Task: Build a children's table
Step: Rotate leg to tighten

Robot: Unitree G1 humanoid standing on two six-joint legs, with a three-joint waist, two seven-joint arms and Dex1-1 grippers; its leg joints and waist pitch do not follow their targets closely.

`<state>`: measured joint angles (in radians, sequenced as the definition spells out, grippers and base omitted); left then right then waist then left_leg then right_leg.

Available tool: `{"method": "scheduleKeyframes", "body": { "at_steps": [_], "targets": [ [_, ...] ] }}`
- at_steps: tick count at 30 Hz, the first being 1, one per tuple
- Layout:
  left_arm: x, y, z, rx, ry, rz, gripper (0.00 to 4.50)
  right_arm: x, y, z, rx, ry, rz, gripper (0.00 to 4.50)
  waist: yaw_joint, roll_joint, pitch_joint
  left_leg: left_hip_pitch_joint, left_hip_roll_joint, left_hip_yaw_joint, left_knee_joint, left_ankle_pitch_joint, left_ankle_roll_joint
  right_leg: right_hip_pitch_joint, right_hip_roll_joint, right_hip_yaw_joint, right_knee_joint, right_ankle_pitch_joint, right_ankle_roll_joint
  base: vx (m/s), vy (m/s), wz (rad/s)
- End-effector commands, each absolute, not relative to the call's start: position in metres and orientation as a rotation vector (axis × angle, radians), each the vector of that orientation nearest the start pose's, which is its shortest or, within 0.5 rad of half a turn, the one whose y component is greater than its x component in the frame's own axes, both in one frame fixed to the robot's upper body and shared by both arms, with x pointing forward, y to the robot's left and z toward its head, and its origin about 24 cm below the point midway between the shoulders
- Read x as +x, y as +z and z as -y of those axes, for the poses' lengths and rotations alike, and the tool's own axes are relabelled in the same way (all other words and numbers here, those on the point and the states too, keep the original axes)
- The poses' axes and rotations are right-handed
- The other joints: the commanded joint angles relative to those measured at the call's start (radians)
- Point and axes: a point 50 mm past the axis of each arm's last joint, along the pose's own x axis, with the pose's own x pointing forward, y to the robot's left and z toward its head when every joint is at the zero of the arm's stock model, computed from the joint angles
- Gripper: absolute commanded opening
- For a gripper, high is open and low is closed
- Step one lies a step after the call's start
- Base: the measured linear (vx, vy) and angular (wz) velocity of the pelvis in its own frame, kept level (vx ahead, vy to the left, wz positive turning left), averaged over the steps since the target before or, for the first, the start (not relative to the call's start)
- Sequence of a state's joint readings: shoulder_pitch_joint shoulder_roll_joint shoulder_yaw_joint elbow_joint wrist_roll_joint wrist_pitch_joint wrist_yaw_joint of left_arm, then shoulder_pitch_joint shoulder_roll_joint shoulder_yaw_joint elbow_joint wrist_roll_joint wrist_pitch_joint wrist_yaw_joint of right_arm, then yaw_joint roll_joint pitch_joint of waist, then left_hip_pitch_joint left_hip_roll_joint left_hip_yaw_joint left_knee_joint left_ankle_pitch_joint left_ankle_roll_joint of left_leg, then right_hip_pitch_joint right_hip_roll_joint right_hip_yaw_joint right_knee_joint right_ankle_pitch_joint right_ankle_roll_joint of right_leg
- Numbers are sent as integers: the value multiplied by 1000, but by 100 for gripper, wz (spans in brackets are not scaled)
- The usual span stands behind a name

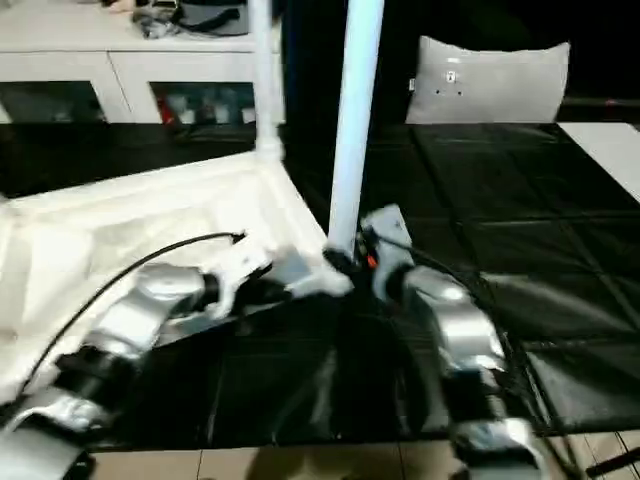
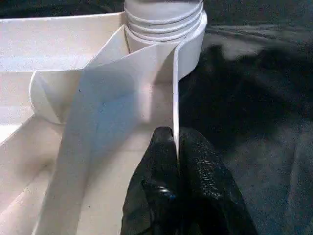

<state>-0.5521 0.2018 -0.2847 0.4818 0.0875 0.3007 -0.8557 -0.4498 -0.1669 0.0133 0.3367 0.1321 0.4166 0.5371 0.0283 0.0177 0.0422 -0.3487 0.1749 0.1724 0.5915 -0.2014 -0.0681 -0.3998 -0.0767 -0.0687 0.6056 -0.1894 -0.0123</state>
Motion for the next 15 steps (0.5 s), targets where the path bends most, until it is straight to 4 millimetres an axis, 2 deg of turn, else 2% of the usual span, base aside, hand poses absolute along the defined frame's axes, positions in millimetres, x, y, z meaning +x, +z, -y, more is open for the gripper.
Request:
{"method": "scheduleKeyframes", "body": {
  "at_steps": [1, 4, 6, 8, 9, 10, 12, 13, 14, 15],
  "targets": [
    [315, 51, -54, 310, -1118, -359, 0, 323, 43, 108, 61, 619, -380, 249, 6, -12, -44, -3, 41, -21, -76, -261, 28, 34, -71, 44, -112, -506, -110, 0, 0, 0],
    [320, 54, -48, 356, -1062, -338, 0, 323, 49, 100, 59, 638, -322, 272, 11, -12, -49, -6, 45, -19, -77, -220, 38, 40, -68, 48, -101, -388, -140, 0, 0, 0],
    [321, 52, -55, 391, -1051, -339, 0, 322, 49, 106, 32, 649, -310, 298, 16, -10, -54, -6, 45, -15, -72, -180, 51, 44, -68, 51, -90, -281, -173, 0, 0, 0],
    [321, 50, -63, 403, -1042, -351, 0, 321, 49, 118, 7, 651, -290, 318, 19, -10, -55, -10, 44, -14, -69, -156, 66, 51, -69, 50, -85, -229, -191, 0, 0, 0],
    [321, 50, -68, 407, -1051, -348, 0, 321, 49, 125, -5, 657, -285, 318, 22, -7, -55, -11, 43, -13, -68, -147, 74, 52, -70, 50, -85, -217, -196, 0, 0, 0],
    [321, 50, -70, 411, -1056, -346, 0, 320, 49, 128, -14, 664, -281, 343, 23, -8, -55, -11, 44, -13, -68, -143, 77, 53, -71, 49, -85, -215, -197, 0, 0, 0],
    [321, 49, -73, 421, -1073, -336, 0, 317, 50, 135, -22, 695, -266, 352, 27, -12, -56, -13, 43, -12, -68, -130, 85, 55, -71, 49, -83, -213, -199, 0, 0, 0],
    [321, 49, -74, 424, -1079, -333, 0, 316, 50, 137, -21, 705, -262, 357, 29, -14, -55, -13, 42, -12, -67, -131, 88, 56, -70, 48, -86, -222, -194, 0, 0, 0],
    [322, 47, -80, 440, -1104, -340, 0, 311, 53, 148, -30, 764, -245, 364, 32, -10, -54, -12, 42, -12, -67, -142, 91, 54, -70, 48, -88, -243, -188, 0, 0, 0],
    [322, 46, -82, 448, -1114, -343, 0, 309, 54, 153, -39, 787, -243, 387, 35, -13, -53, -10, 44, -12, -68, -154, 94, 55, -70, 48, -90, -265, -179, 0, 0, 0]
  ]
}}
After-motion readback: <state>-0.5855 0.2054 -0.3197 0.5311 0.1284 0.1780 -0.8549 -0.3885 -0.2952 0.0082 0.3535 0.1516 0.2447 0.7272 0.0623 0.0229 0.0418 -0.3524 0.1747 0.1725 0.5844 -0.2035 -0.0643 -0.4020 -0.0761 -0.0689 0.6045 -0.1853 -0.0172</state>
